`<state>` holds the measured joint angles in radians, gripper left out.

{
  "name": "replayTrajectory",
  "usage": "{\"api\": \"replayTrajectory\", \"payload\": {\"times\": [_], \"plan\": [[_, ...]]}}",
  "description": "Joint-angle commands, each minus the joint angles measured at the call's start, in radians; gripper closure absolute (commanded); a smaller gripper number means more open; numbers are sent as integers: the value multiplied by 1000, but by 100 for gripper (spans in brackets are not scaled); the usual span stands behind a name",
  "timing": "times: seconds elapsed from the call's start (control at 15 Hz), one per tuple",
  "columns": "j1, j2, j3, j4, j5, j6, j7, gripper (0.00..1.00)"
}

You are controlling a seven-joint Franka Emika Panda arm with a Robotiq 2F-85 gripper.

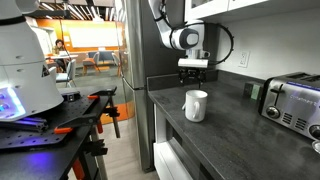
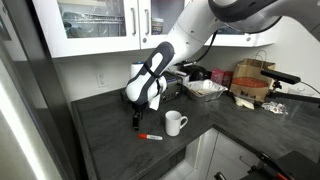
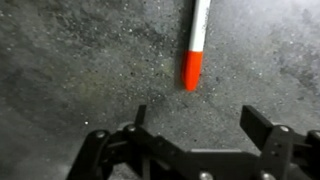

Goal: Put the red marker inside the white mug

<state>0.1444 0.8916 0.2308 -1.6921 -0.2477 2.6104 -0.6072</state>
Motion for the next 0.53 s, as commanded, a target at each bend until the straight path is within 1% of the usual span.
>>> {"api": "replayTrajectory", "payload": {"times": [0.0, 0.13, 0.47], "plan": [[14, 77, 7, 100, -20, -51, 2, 0], [22, 109, 3, 122, -15, -46, 19, 0], [-9, 135, 12, 109, 2, -18, 32, 0]]}}
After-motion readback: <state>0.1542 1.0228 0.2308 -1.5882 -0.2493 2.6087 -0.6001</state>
